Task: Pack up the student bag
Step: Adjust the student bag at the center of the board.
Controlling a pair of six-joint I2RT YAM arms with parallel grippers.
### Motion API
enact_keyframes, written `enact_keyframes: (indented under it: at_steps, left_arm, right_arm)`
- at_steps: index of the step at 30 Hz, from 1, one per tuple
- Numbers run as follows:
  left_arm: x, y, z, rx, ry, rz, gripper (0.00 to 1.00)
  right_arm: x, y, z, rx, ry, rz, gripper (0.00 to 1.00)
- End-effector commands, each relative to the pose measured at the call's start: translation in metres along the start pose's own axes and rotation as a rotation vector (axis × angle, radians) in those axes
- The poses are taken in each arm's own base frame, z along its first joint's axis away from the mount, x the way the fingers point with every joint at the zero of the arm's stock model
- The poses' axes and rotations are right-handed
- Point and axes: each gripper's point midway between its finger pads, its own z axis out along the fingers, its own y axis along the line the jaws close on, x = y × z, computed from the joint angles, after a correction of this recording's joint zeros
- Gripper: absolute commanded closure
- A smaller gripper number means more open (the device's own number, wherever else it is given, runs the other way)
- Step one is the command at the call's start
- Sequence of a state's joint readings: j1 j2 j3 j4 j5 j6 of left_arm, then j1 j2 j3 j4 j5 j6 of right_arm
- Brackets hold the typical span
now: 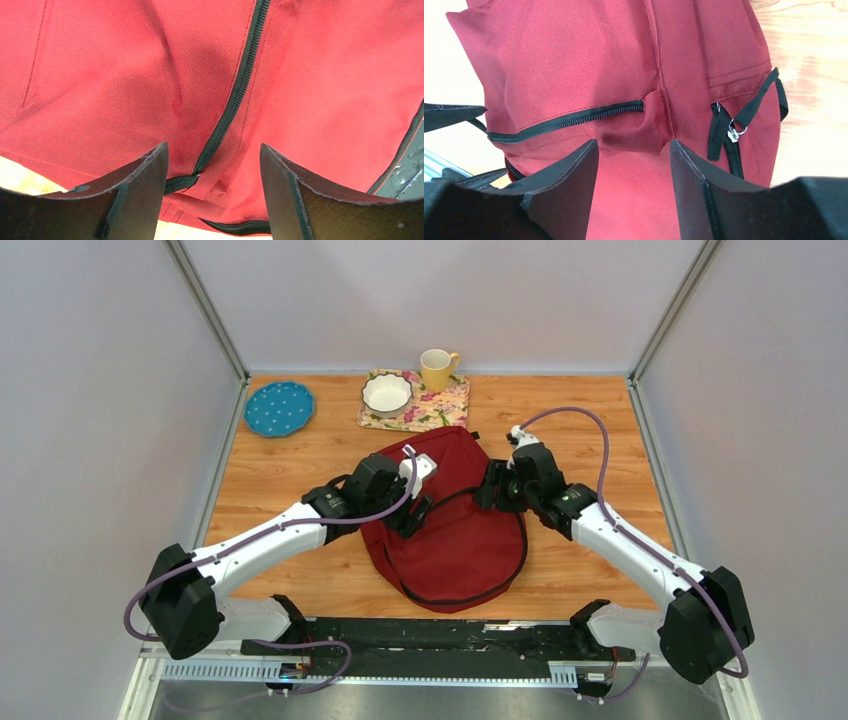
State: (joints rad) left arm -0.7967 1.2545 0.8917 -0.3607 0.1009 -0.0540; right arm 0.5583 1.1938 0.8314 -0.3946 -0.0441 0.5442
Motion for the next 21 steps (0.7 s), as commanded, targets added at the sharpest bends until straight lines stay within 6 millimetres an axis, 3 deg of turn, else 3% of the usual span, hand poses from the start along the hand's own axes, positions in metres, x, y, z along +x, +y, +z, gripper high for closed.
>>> enact_keyframes:
  at_steps: [1,5,7,13,21]
  left_arm:
    - [-0.014,-0.007,0.000,0.040,-0.043,-0.005,0.26]
    - [-0.015,-0.007,0.000,0.039,-0.051,-0.006,0.26]
    - [-0.016,-0.008,0.000,0.045,-0.053,-0.007,0.26]
    - [-0.019,-0.011,0.000,0.061,-0.058,-0.007,0.26]
    - [-0.032,-0.013,-0.008,0.072,-0.096,-0.006,0.26]
  right_arm:
    - [-0.027,0.012,0.001,-0.067,-0.071,-0.094,0.44]
    - [-0.026,0.007,0.004,-0.052,-0.057,-0.079,0.64]
    - [-0.025,0.005,0.006,-0.051,-0.053,-0.062,0.68]
    - [-0.018,0.006,0.007,-0.078,-0.040,-0.039,1.00]
    - [-0.005,0.005,-0.019,-0.124,-0.074,-0.061,1.00]
